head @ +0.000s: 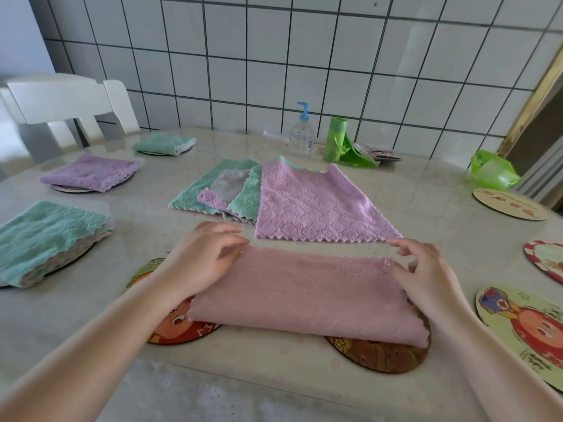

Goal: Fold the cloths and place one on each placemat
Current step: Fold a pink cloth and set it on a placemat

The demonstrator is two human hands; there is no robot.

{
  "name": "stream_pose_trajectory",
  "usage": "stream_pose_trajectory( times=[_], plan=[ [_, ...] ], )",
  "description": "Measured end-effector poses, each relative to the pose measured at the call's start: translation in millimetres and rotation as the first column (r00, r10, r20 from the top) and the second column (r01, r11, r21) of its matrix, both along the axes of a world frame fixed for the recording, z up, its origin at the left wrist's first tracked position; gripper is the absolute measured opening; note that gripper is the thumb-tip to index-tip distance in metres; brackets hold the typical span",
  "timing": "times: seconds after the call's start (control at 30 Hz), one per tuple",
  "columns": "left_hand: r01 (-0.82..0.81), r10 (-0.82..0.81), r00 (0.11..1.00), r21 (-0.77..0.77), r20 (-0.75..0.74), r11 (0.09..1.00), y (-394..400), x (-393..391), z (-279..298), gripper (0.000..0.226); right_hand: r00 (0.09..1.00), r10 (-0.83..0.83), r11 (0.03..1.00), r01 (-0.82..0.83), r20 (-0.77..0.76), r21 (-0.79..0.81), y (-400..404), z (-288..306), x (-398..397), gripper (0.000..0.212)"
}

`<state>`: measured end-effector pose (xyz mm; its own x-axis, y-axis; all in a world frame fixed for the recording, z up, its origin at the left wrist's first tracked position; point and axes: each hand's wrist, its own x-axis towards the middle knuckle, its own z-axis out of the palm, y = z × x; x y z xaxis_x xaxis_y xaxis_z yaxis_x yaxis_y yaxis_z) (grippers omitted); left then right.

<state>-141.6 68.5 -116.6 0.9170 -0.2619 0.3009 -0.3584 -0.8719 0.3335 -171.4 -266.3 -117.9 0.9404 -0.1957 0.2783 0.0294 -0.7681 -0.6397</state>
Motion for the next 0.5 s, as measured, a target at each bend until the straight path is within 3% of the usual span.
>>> stream_pose_trajectory(
  times=[0.1,0.17,0.23,0.33,0.5],
  plan=[
    [0.149,-0.142,0.985,0.072,-0.097,0.986,-32.9,-26.5,6.7,0.047,0.980,0.201,0.967,-0.200,-0.008,-0.156,39.1,11.3,-12.1,0.034],
    [0.210,-0.182,0.973,0.210,-0.145,0.955,-58.2,-36.6,-0.1,0.071,0.939,0.302,0.886,-0.341,-0.167,-0.313,66.1,13.7,-22.1,0.042],
    [0.202,-0.176,0.978,0.306,-0.109,0.930,-71.7,-40.5,-15.8,0.078,0.899,0.300,0.776,-0.425,-0.319,-0.467,80.1,5.1,-24.7,0.050],
    [0.185,-0.165,0.982,0.345,-0.087,0.920,-74.1,-41.7,-27.8,0.071,0.877,0.255,0.734,-0.450,-0.409,-0.508,74.1,-7.2,-33.9,0.071],
    [0.163,-0.095,0.980,0.433,-0.174,0.887,-37.5,-39.1,-11.9,0.097,0.907,0.185,0.744,-0.381,-0.379,-0.549,54.5,-4.5,-46.4,0.099]
  ],
)
